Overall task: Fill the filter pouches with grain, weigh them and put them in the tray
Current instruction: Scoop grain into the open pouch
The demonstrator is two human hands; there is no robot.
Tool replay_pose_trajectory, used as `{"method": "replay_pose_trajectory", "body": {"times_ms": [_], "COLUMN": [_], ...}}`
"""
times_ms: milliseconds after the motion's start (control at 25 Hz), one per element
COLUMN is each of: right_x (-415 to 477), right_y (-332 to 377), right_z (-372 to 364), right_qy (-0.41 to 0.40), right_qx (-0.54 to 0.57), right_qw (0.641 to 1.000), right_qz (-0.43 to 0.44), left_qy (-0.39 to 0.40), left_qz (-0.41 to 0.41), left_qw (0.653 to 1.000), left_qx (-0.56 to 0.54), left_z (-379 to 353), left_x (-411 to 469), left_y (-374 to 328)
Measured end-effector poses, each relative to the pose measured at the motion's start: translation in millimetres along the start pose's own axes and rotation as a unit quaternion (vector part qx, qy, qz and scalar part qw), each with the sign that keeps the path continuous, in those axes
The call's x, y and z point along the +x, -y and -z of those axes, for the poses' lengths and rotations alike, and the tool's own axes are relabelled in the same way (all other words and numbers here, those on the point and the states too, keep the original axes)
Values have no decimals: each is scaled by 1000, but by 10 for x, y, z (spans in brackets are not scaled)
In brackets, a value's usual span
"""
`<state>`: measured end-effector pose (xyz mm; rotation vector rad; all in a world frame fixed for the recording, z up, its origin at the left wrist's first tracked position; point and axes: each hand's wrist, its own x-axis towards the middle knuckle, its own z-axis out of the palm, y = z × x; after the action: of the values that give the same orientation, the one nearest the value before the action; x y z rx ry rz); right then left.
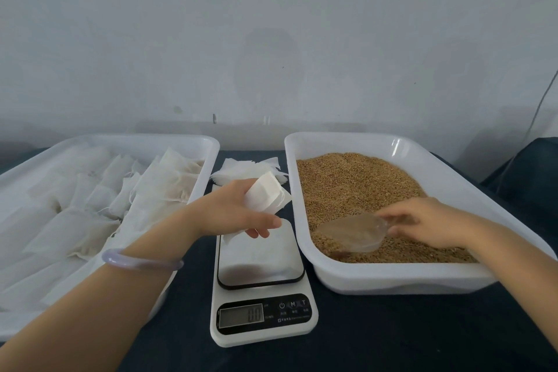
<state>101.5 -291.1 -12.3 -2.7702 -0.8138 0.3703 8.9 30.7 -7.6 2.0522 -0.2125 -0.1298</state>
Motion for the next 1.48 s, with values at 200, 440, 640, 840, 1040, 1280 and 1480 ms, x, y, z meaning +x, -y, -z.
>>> {"method": "replay_pose_trajectory", "body": {"times_ms": [200,440,640,840,1040,1280,1480], "right_x": [-44,-210,-460,-607,-534,-522,-459], "right_y": [-8,-15,-175,-186,-42,72,229], "right_z": [42,148,559,927,1052,1110,1156], "right_qy": [-53,-128,-210,-231,-197,-167,-203], "right_qx": [8,109,64,50,-78,-104,-196], "right_qw": [999,986,975,970,974,978,958], "right_qz": [-2,9,15,57,86,69,57], "left_qy": [-21,-93,-108,-98,-111,-141,-99], "left_qz": [-22,-60,-39,-27,-36,-47,-21], "left_qw": [1000,994,993,995,993,989,994], "left_qx": [-7,-2,26,-9,-19,-15,44], "left_z": [-31,-236,-614,-816,-845,-901,-867], "left_x": [-51,63,309,402,382,369,413], "left_y": [-156,-527,-568,-464,-431,-396,-438]}}
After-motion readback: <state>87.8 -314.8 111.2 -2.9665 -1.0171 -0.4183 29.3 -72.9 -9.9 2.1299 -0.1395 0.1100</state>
